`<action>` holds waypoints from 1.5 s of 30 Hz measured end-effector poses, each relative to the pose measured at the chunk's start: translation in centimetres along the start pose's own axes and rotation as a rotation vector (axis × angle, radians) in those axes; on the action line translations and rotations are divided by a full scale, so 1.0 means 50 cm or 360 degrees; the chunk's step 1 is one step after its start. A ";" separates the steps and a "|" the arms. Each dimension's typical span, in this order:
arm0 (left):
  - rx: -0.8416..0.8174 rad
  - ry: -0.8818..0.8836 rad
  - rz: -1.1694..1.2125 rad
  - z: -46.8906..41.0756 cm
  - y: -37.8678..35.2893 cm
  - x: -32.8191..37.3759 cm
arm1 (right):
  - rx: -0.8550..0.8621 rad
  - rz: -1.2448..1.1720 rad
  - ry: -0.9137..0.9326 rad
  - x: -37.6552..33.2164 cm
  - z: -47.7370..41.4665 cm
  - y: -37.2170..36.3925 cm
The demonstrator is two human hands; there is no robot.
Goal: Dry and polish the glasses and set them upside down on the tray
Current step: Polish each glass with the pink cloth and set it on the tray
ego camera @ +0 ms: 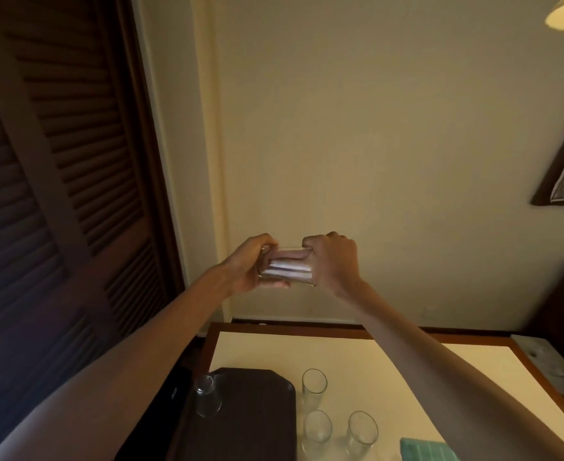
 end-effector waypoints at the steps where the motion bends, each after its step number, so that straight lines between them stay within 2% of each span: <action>1: 0.0002 0.0072 0.0017 0.005 0.005 -0.001 | 0.0038 0.0062 0.0102 -0.014 0.000 0.010; 3: 0.0025 0.0154 0.0035 0.015 0.011 -0.001 | 0.0051 0.0149 0.0210 -0.034 -0.004 0.016; 5: 0.0066 0.0148 0.0010 0.026 0.014 0.001 | 0.0071 0.0080 0.0202 -0.042 -0.010 0.019; 7: 0.0147 0.0019 -0.0008 0.034 0.018 0.007 | 0.0085 -0.0036 0.0039 -0.044 -0.010 0.014; 9: 0.0225 -0.0227 -0.0018 0.033 0.022 0.018 | 0.0020 -0.0320 -0.0301 -0.037 -0.013 -0.023; 12: 0.0268 -0.0692 -0.0217 0.028 0.031 0.027 | -0.0557 -0.1194 -0.0900 -0.043 -0.006 -0.092; 14: 0.0264 -0.0875 -0.0250 0.028 0.041 0.024 | -0.0699 -0.1408 -0.0975 -0.049 -0.009 -0.104; 16: 0.0207 -0.0856 -0.0186 0.028 0.053 0.019 | -0.0627 -0.1283 -0.0822 -0.062 -0.013 -0.065; 18: 0.0089 -0.0691 -0.0091 0.029 0.064 0.018 | -0.0486 -0.1053 -0.0631 -0.061 -0.018 -0.031; 21: -0.0086 -0.0564 0.0035 0.025 0.080 0.025 | -0.0189 -0.0838 -0.0320 -0.078 -0.036 0.014; 24: -0.0234 -0.0387 0.0115 0.018 0.086 0.034 | 0.0042 -0.0408 0.0060 -0.097 -0.044 0.040; 26: -0.0217 -0.0213 0.0122 0.015 0.088 0.034 | 0.0162 -0.0130 0.0322 -0.107 -0.047 0.047; 28: -0.0091 -0.0139 0.0052 0.015 0.083 0.035 | 0.0206 -0.0009 0.0407 -0.113 -0.051 0.054; 30: 0.0158 -0.0201 0.0046 0.023 0.069 0.037 | 0.0123 -0.0102 0.0238 -0.103 -0.055 0.043; 32: 0.0369 -0.0415 0.0068 0.021 0.060 0.043 | 0.0017 -0.0344 -0.0159 -0.079 -0.059 -0.005; 33: 0.0447 -0.0590 0.0011 0.018 0.061 0.048 | -0.0056 -0.0590 -0.0414 -0.073 -0.055 -0.030; 36: 0.0535 -0.1156 -0.0196 0.023 0.067 0.050 | -0.0636 -0.1470 -0.1140 -0.095 -0.039 -0.078; 37: 0.0527 -0.1243 -0.0208 0.026 0.071 0.046 | -0.0786 -0.1516 -0.1232 -0.103 -0.033 -0.071; 38: 0.0487 -0.1259 -0.0188 0.029 0.073 0.042 | -0.0852 -0.1480 -0.1191 -0.109 -0.032 -0.055; 39: 0.0418 -0.1189 -0.0134 0.029 0.075 0.038 | -0.0791 -0.1343 -0.1033 -0.108 -0.039 -0.046; 40: 0.0324 -0.1036 -0.0031 0.027 0.079 0.035 | -0.0658 -0.1063 -0.0756 -0.099 -0.046 -0.033; 42: 0.0086 -0.0611 0.0181 0.018 0.090 0.031 | -0.0253 -0.0351 -0.0259 -0.100 -0.054 0.004; 43: -0.0017 -0.0441 0.0222 0.017 0.097 0.030 | -0.0033 -0.0151 -0.0021 -0.113 -0.054 0.021; 45: -0.0108 -0.0271 0.0254 0.019 0.100 0.027 | 0.0306 -0.0017 0.0378 -0.145 -0.055 0.055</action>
Point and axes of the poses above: each hand's wrist, its own z-axis away from the middle knuckle, its own y-axis out of the back of the hand, x = y × z, the point moved 2 cm from there along -z, towards the middle knuckle, and after that the axes turned 11 degrees about x, right-handed, at the moved point
